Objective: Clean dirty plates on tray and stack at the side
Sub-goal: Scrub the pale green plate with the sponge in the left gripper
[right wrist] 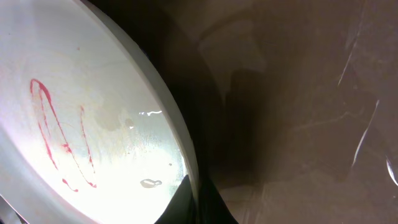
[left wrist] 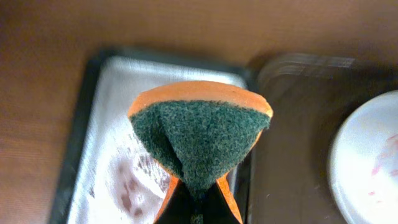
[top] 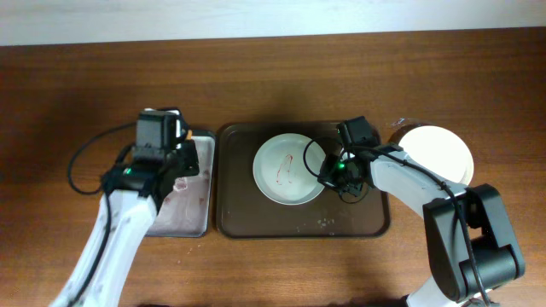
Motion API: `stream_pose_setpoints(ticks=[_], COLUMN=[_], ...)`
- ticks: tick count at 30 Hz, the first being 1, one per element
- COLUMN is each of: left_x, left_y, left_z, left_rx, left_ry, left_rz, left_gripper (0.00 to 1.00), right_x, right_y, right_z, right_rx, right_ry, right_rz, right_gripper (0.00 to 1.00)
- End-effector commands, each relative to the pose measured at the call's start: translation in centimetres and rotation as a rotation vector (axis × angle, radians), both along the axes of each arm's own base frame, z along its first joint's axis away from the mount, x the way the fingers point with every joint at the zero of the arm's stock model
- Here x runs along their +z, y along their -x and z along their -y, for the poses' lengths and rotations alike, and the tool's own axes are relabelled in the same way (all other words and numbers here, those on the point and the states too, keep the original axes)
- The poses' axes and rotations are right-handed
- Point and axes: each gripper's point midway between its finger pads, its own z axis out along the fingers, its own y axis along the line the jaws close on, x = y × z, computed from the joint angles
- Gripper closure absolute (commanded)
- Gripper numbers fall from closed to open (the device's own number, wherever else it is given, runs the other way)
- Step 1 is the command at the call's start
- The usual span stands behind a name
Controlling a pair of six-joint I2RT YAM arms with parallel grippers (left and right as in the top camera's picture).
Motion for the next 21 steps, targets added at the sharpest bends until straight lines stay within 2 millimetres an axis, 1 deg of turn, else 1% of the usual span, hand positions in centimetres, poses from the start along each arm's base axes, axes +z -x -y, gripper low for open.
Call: stream_pose_setpoints(ticks=[1, 2, 3, 4, 7, 8, 10, 11, 12, 13, 15, 17, 18, 20, 21], left_x=[-5.2, -7.0, -8.0, -8.4, -7.7, -7.1, -5.7, -4.4, -3.7, -3.2, -2.4, -2.4, -2.9, -4.4, -5.0], left_y=[0.4, 0.7, 0.9, 1.2, 1.1, 1.0, 0.5, -0.2, -0.5, -0.6, -0.5, -0.3, -0.2, 0.3, 0.5], left_z=[-0.2, 0.5, 1.1, 1.1, 1.1, 1.1, 2.0, 4.4, 6.4, 8.7, 12.9, 14.5, 15.5, 16.5, 17.1], left_rx=[0.060, 0.047, 0.031, 0.032, 0.031, 0.030, 0.007, -0.070, -0.121, -0.187, -0.278, -0.285, -0.264, -0.162, -0.147], left_ry=[0.010, 0.036, 0.064, 0.063, 0.064, 0.064, 0.087, 0.153, 0.208, 0.276, 0.373, 0.393, 0.414, 0.463, 0.489], left_rz=[-0.176, -0.236, -0.272, -0.290, -0.288, -0.292, -0.283, -0.256, -0.240, -0.224, -0.202, -0.200, -0.218, -0.289, -0.316], left_gripper=[1.00, 1.00, 1.00, 1.00, 1.00, 1.00, 1.00, 1.00, 1.00, 1.00, 1.00, 1.00, 1.00, 1.00, 1.00], right_x=[0.0, 0.0, -0.1, -0.1, -0.1, -0.1, -0.1, -0.1, -0.1, -0.1, -0.2, -0.3, -0.2, -0.2, -0.2], right_y=[0.5, 0.6, 0.7, 0.7, 0.8, 0.9, 1.3, 1.7, 1.8, 2.0, 2.1, 2.2, 2.2, 2.2, 2.2], right_z=[-0.1, -0.1, 0.0, 0.0, 0.0, -0.1, -0.4, -1.2, -1.7, -2.2, -2.7, -2.7, -2.7, -2.7, -2.7], right_rx=[0.019, 0.027, 0.027, 0.027, 0.027, 0.030, 0.046, 0.069, 0.085, 0.101, 0.122, 0.125, 0.125, 0.125, 0.125], right_ry=[0.013, 0.015, 0.017, 0.017, 0.018, 0.016, 0.019, 0.020, 0.018, 0.018, 0.044, 0.053, 0.053, 0.053, 0.053], right_rz=[-0.003, -0.001, -0.007, -0.009, -0.011, -0.016, -0.024, -0.022, -0.016, -0.012, 0.003, 0.003, 0.004, 0.004, 0.004], right_gripper=[0.96, 0.96, 0.96, 0.96, 0.96, 0.96, 0.96, 0.96, 0.96, 0.96, 0.96, 0.96, 0.96, 0.96, 0.96])
